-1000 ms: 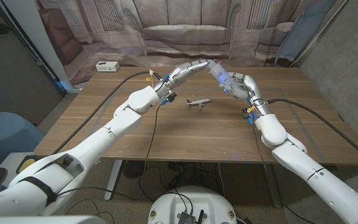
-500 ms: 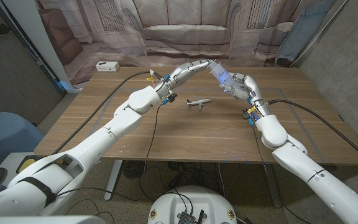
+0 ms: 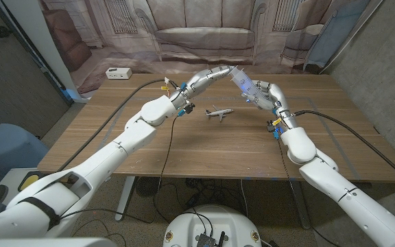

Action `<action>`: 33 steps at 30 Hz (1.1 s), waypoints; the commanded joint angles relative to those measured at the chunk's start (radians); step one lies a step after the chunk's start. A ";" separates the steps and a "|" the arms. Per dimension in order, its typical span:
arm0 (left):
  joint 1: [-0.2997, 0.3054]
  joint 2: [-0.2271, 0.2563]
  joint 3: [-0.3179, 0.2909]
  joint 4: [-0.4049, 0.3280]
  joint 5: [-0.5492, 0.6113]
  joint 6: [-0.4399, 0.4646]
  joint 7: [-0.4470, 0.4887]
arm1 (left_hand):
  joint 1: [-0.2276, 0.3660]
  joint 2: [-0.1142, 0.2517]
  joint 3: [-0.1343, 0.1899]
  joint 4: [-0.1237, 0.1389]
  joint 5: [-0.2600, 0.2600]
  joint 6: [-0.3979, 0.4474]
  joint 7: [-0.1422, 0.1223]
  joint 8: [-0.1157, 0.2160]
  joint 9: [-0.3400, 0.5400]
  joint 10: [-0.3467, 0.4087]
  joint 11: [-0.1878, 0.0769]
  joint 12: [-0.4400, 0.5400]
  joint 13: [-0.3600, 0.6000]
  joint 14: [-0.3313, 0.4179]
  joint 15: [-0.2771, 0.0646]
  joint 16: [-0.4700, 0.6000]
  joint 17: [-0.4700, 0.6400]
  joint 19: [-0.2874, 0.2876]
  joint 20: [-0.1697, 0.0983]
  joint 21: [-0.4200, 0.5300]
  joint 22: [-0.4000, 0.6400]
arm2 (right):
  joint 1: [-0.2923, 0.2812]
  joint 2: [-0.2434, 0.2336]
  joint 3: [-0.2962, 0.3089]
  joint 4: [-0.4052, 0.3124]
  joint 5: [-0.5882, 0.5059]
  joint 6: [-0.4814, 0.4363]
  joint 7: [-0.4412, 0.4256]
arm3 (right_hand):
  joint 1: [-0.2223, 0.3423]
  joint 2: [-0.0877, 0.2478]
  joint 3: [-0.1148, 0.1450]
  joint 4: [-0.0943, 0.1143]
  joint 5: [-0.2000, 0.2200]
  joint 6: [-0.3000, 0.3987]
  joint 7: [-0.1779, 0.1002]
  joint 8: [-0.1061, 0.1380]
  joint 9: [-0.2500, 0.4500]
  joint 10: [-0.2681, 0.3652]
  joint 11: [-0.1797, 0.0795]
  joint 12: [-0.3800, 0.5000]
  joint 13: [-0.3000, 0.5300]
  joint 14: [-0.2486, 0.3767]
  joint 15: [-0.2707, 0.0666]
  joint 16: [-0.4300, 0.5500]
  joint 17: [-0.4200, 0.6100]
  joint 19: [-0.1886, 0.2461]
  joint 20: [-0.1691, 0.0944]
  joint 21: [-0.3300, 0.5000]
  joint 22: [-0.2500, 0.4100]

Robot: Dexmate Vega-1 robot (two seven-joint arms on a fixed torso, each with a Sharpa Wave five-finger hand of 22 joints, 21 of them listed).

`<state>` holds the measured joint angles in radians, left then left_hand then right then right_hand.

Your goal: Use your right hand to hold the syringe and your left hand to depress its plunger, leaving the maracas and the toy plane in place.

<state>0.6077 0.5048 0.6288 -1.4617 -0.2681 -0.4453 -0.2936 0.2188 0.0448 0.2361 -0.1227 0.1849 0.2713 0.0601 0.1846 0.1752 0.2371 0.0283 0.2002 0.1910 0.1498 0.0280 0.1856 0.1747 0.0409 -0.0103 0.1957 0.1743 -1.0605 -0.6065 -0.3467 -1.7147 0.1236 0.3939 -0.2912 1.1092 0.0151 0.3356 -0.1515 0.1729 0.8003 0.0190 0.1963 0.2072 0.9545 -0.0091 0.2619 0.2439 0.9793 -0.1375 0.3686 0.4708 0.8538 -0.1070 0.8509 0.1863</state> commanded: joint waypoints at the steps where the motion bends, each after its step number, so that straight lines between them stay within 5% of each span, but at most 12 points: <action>1: 0.008 -0.003 -0.013 0.001 0.001 -0.021 0.023 | 0.009 0.004 -0.001 0.001 0.000 -0.002 -0.006 0.001 0.003 -0.002 -0.007 0.005 0.001 -0.001 0.002 -0.001 0.002 0.008 0.004 0.000 0.003 | -0.002 0.004 0.002 0.004 0.010 -0.003 0.000 | -0.102 0.174 0.197 0.190 0.006 0.013 -0.004 0.005 0.003 0.027 0.013 0.004 0.003 0.014 -0.046 0.001 0.002 -0.007 -0.046 0.006 -0.001; 33: 0.017 -0.019 -0.022 0.015 -0.014 -0.042 0.040 | 0.013 0.002 -0.002 -0.001 0.001 -0.073 -0.023 -0.013 0.002 -0.037 -0.019 -0.005 0.001 -0.019 0.001 -0.005 0.003 -0.002 0.027 -0.002 0.004 | 0.002 0.001 -0.003 0.004 0.015 -0.010 0.008 | -0.104 0.173 0.200 0.186 0.005 0.016 -0.003 0.005 0.003 0.030 0.011 0.005 0.003 0.018 -0.047 0.001 0.004 -0.010 -0.045 0.024 -0.002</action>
<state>0.6199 0.4869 0.6115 -1.4453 -0.2819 -0.4862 -0.2655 0.2189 0.0449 0.2361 -0.1227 0.1849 0.2065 0.0392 0.1769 0.1767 0.2085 0.0104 0.1992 0.1912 0.1370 0.0301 0.1807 0.1747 0.0393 0.0091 0.1957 0.1743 -1.0586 -0.6024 -0.3496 -1.7053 0.1373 0.3893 -0.2845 1.1092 0.0151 0.3387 -0.1547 0.1739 0.8021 0.0173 0.1955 0.2063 0.9545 -0.0091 0.2619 0.2438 0.9794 -0.1375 0.3685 0.4706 0.8464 -0.1033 0.8672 0.1812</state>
